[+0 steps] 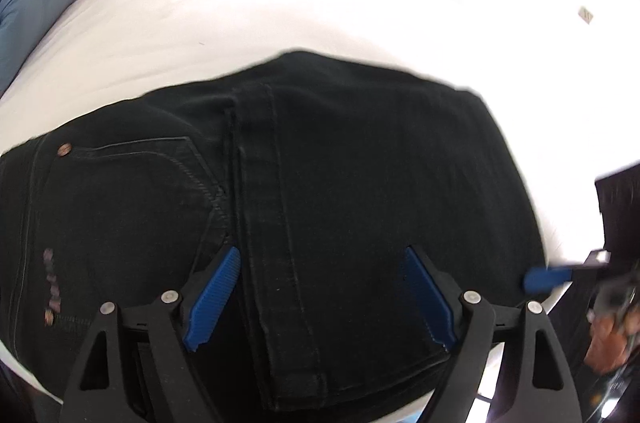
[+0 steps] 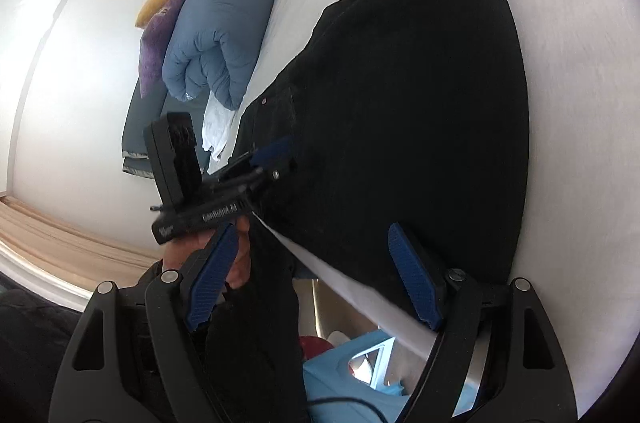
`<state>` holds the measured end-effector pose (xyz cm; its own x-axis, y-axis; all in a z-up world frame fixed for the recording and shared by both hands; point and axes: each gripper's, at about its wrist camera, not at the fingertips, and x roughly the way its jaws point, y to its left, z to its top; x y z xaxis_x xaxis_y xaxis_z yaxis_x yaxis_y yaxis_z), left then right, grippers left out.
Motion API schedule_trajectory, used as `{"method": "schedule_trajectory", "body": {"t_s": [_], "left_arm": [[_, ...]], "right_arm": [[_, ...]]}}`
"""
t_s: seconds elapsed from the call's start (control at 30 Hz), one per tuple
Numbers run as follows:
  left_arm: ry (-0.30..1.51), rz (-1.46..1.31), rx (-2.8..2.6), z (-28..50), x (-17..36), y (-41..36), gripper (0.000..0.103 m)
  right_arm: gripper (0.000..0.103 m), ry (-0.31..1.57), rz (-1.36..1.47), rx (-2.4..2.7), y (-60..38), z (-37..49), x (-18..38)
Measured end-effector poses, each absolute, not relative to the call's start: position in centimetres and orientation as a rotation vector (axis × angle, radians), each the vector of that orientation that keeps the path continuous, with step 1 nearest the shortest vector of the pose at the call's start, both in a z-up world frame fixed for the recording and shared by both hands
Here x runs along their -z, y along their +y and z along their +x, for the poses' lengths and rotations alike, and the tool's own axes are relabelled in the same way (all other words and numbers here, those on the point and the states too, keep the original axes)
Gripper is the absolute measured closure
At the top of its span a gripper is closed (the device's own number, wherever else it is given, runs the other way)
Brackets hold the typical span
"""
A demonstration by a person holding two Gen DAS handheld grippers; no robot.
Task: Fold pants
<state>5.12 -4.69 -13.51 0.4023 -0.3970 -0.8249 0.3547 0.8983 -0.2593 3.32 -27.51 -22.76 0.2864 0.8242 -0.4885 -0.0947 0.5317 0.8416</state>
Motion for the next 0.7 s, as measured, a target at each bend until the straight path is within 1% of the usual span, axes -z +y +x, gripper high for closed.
{"method": "schedule_trajectory", "body": {"t_s": [0.1, 0.13, 0.17, 0.2, 0.23, 0.33, 0.37, 0.43, 0.47, 0.5, 0.53, 0.57, 0.7], "left_arm": [[0.927, -0.155, 0.413, 3.3, 11.0, -1.3, 0.018], [0.893, -0.192, 0.385, 2.6, 10.3, 0.1, 0.015], [0.867, -0.232, 0.360, 2.0, 9.8, 1.6, 0.007], [0.842, -0.285, 0.324, 1.4, 9.3, 3.5, 0.002], [0.821, -0.335, 0.293, 1.0, 9.0, 5.1, 0.000], [0.800, -0.532, 0.193, 0.2, 9.2, 10.9, 0.000], [0.794, -0.602, 0.162, -0.1, 9.6, 12.7, 0.000], [0.784, -0.769, 0.096, -0.9, 10.9, 16.6, 0.000], [0.787, -0.853, 0.058, -1.2, 11.8, 18.4, 0.000], [0.788, -0.916, 0.029, -1.4, 12.5, 19.9, 0.000], [0.787, -0.971, 0.004, -1.6, 13.2, 21.2, 0.000], [0.787, -1.010, -0.020, -1.7, 13.8, 22.2, 0.000], [0.777, -1.119, -0.060, -1.5, 15.7, 24.8, 0.000]], "right_arm": [[0.026, 1.061, 0.912, -0.745, -27.8, 0.4, 21.3], [0.026, 1.023, 0.911, -0.755, -28.1, -0.3, 20.3], [0.026, 0.987, 0.912, -0.773, -28.1, -0.6, 19.4], [0.025, 0.954, 0.926, -0.793, -28.2, -0.4, 18.6], [0.025, 0.922, 0.949, -0.812, -28.5, 0.2, 18.1], [0.025, 0.862, 0.996, -0.829, -29.3, 2.7, 16.7], [0.025, 0.853, 1.019, -0.833, -29.3, 3.8, 17.0], [0.025, 0.881, 1.059, -0.782, -29.9, 5.9, 18.2], [0.025, 0.937, 1.079, -0.703, -30.1, 6.7, 20.0], [0.029, 1.002, 1.101, -0.621, -31.0, 7.4, 21.6], [0.038, 1.047, 1.126, -0.567, -31.4, 7.4, 23.2], [0.043, 1.041, 1.112, -0.533, -31.6, 7.2, 23.5], [0.042, 1.002, 1.136, -0.592, -31.4, 6.2, 21.9]]}}
